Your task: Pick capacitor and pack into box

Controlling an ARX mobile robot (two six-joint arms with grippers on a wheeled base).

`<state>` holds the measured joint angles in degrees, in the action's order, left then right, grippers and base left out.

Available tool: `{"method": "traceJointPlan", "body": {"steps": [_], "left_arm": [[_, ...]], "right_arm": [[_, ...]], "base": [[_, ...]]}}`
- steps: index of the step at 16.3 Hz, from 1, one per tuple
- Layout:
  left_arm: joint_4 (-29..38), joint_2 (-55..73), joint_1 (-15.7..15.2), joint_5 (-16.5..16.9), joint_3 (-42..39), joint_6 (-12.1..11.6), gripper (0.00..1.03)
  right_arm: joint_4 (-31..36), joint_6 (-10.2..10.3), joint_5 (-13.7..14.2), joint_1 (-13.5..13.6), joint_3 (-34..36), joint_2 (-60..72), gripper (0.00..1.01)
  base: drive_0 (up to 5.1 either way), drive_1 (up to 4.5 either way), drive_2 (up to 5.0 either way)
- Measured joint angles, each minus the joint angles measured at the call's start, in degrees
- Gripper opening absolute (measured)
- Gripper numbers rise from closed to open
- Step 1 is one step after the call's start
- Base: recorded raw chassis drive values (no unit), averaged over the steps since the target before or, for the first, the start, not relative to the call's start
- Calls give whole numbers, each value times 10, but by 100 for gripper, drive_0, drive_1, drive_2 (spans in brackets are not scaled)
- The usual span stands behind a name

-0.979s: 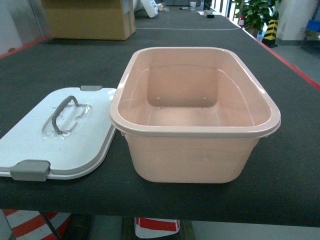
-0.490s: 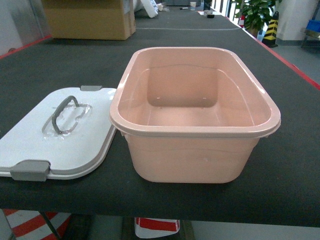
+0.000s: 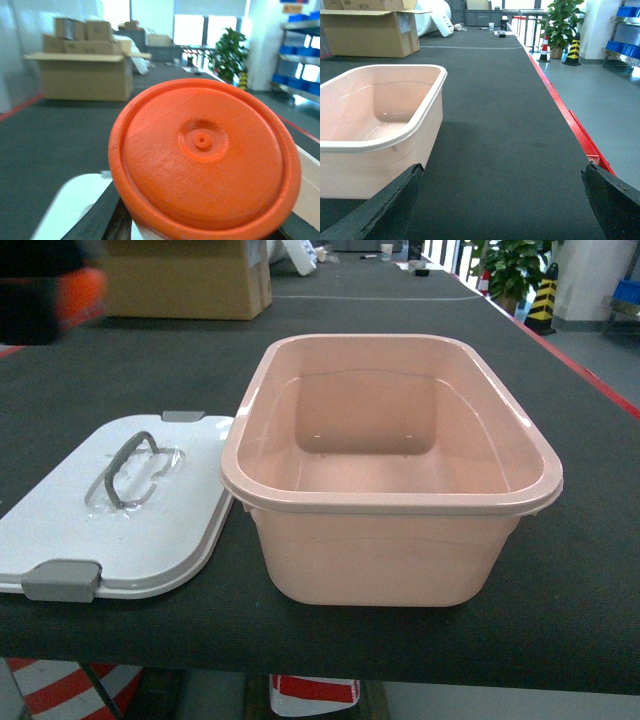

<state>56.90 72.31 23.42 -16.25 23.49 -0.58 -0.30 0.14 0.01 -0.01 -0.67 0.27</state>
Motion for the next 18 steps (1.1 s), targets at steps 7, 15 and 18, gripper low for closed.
{"method": "traceJointPlan", "body": {"steps": [7, 15, 18], "left_arm": [[-120, 431, 80, 0, 426, 17, 44], [-58, 319, 17, 25, 305, 18, 98], [-37, 271, -57, 42, 251, 15, 98]], "right_arm": [[0, 0, 0, 0, 0, 0, 98], [0, 0, 0, 0, 0, 0, 98], [0, 0, 0, 0, 0, 0, 98]], "base": [[0, 0, 0], [0, 0, 0], [0, 0, 0]]}}
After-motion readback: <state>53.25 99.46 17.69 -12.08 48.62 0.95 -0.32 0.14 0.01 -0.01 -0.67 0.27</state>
